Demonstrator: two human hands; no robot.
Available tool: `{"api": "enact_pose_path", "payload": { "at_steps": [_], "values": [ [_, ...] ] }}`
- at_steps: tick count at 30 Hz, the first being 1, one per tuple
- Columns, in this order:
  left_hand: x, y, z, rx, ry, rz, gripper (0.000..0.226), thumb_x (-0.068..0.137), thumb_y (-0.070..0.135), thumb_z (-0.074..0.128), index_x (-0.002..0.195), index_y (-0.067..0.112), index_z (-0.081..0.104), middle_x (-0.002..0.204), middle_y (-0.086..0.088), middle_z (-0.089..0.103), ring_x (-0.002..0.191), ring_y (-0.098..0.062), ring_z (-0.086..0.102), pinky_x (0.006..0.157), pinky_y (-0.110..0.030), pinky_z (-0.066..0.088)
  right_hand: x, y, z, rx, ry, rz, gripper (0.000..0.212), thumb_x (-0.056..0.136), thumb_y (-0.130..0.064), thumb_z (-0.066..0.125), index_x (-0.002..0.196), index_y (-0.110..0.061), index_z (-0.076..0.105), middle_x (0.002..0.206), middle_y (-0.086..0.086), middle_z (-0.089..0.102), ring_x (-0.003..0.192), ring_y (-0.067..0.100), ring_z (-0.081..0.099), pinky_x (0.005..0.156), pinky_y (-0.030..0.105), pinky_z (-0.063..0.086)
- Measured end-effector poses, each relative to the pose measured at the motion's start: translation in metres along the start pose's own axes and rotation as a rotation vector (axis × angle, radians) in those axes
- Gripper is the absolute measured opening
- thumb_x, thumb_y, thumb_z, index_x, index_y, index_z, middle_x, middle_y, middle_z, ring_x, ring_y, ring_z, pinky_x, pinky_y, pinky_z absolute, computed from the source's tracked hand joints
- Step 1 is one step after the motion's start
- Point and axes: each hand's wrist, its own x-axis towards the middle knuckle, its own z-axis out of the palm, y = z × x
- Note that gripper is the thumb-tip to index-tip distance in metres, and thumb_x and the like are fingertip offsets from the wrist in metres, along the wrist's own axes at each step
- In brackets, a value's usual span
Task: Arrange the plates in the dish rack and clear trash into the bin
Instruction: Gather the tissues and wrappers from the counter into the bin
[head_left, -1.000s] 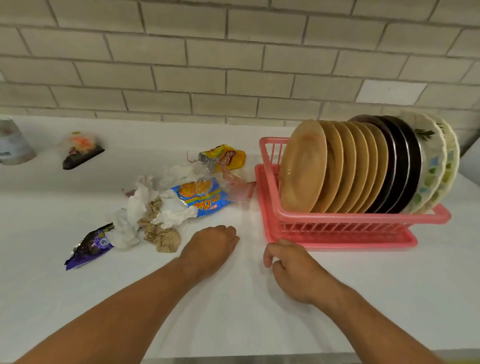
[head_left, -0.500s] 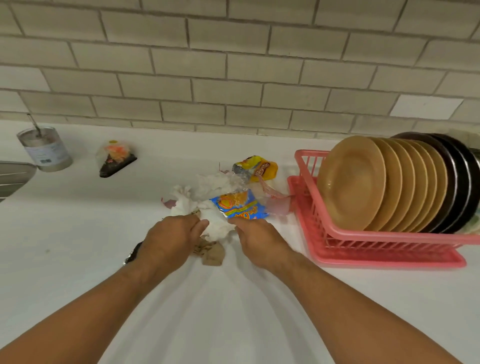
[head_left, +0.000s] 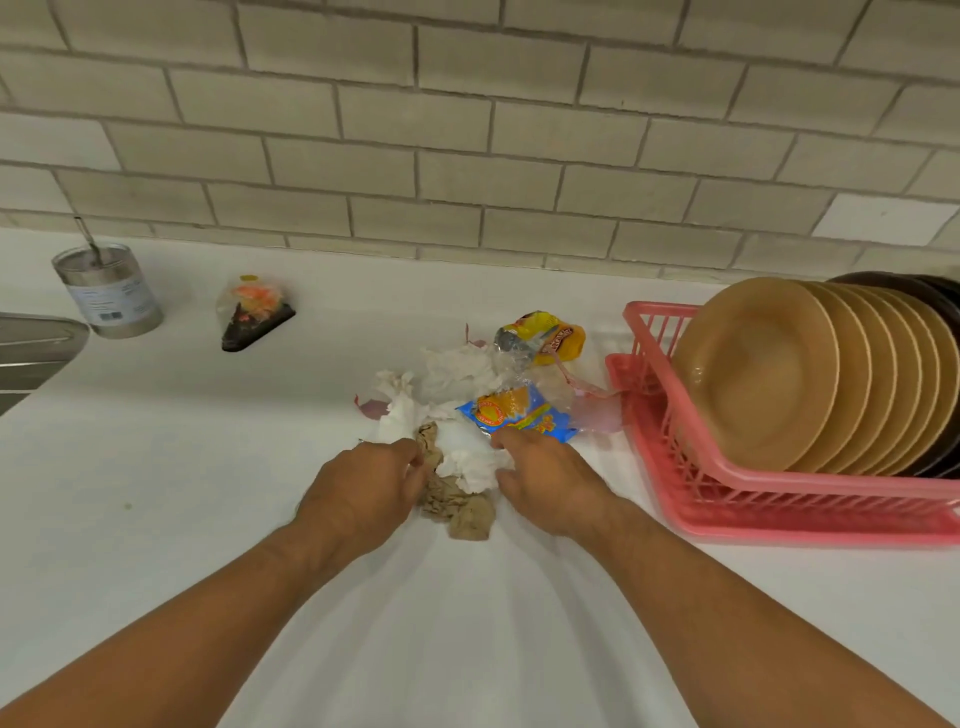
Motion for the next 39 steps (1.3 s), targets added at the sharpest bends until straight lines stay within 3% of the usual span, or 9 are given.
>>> {"api": "enact_pose_path", "payload": {
  "at_steps": [2, 4, 7, 14, 23, 28, 32, 36, 39],
  "values": [
    [0.003, 0.004, 0.002, 0.007, -0.005, 0.026, 0.030, 0.098, 0.044, 0.038, 0.113, 0.026, 0.057, 0.082, 0.001, 0.062, 0.083, -0.021, 0.060, 0.068, -0.030, 0.047, 0.000, 0.000, 0.001, 0.002, -0.111, 0.028, 0.056, 0.093, -0.031, 0.052, 0.147, -0.027, 0.034, 0.137, 0.003, 0.048, 0.124, 0.028, 0.049, 0.094, 0.034, 0.044],
    [0.005, 0.006, 0.003, -0.004, 0.001, 0.035, 0.029, 0.098, 0.042, 0.039, 0.114, 0.027, 0.057, 0.087, -0.001, 0.066, 0.084, -0.023, 0.061, 0.069, -0.030, 0.046, 0.003, -0.002, 0.008, -0.111, -0.150, 0.035, 0.045, 0.097, -0.032, 0.048, 0.141, -0.027, 0.044, 0.133, 0.007, 0.049, 0.121, 0.030, 0.050, 0.093, 0.038, 0.047],
    [0.005, 0.005, 0.004, -0.024, 0.010, 0.028, 0.027, 0.097, 0.042, 0.040, 0.113, 0.028, 0.058, 0.087, 0.000, 0.067, 0.083, -0.022, 0.061, 0.069, -0.029, 0.047, 0.005, -0.006, 0.010, -0.140, -0.029, -0.009, 0.026, 0.101, -0.028, 0.043, 0.115, -0.015, 0.060, 0.119, 0.009, 0.054, 0.107, 0.030, 0.055, 0.081, 0.037, 0.048],
    [0.009, 0.005, 0.003, -0.023, 0.034, 0.022, 0.025, 0.098, 0.039, 0.040, 0.112, 0.029, 0.058, 0.091, 0.002, 0.067, 0.085, -0.020, 0.061, 0.070, -0.029, 0.046, -0.006, -0.003, -0.021, 0.119, 0.219, -0.025, 0.016, 0.094, -0.024, 0.050, 0.083, -0.012, 0.051, 0.091, -0.002, 0.047, 0.083, 0.022, 0.049, 0.065, 0.033, 0.040],
    [0.009, 0.033, 0.011, 0.017, -0.104, 0.028, 0.032, 0.093, 0.047, 0.046, 0.116, 0.029, 0.057, 0.111, 0.002, 0.065, 0.098, -0.021, 0.059, 0.079, -0.030, 0.046, -0.020, 0.012, -0.034, 0.293, 0.217, 0.127, 0.014, 0.091, -0.008, 0.043, 0.098, -0.020, 0.046, 0.089, 0.005, 0.058, 0.074, 0.025, 0.053, 0.058, 0.033, 0.039],
    [0.002, 0.045, 0.023, 0.106, -0.280, 0.014, 0.064, 0.077, 0.066, 0.057, 0.127, 0.028, 0.048, 0.124, 0.004, 0.054, 0.109, -0.020, 0.056, 0.086, -0.032, 0.047, -0.035, 0.028, -0.036, 0.264, 0.204, 0.105, 0.025, 0.098, -0.033, 0.045, 0.119, -0.026, 0.057, 0.109, 0.004, 0.062, 0.100, 0.024, 0.057, 0.077, 0.031, 0.043],
    [0.000, 0.050, 0.039, 0.189, -0.244, 0.023, 0.039, 0.089, 0.057, 0.047, 0.102, 0.021, 0.054, 0.119, 0.001, 0.055, 0.103, -0.020, 0.055, 0.075, -0.030, 0.043, -0.051, 0.039, -0.036, 0.219, 0.057, 0.176, 0.036, 0.078, -0.061, 0.067, 0.098, -0.032, 0.059, 0.111, -0.005, 0.056, 0.098, 0.014, 0.051, 0.075, 0.028, 0.040],
    [-0.007, 0.058, 0.049, 0.200, -0.190, 0.089, 0.036, 0.098, 0.043, 0.040, 0.117, 0.018, 0.055, 0.125, -0.002, 0.049, 0.105, -0.022, 0.055, 0.078, -0.032, 0.045, -0.063, 0.048, -0.034, 0.200, -0.008, 0.197, 0.013, 0.087, -0.024, 0.063, 0.080, -0.023, 0.052, 0.093, 0.000, 0.058, 0.081, 0.020, 0.057, 0.052, 0.023, 0.039],
    [-0.009, 0.064, 0.050, 0.141, -0.132, 0.098, 0.036, 0.096, 0.042, 0.042, 0.118, 0.017, 0.057, 0.114, -0.002, 0.045, 0.098, -0.020, 0.053, 0.076, -0.033, 0.046, -0.069, 0.055, -0.033, 0.258, 0.017, 0.218, 0.018, 0.085, -0.003, 0.050, 0.081, -0.020, 0.054, 0.088, 0.002, 0.060, 0.078, 0.023, 0.062, 0.049, 0.024, 0.042]
  ]
}}
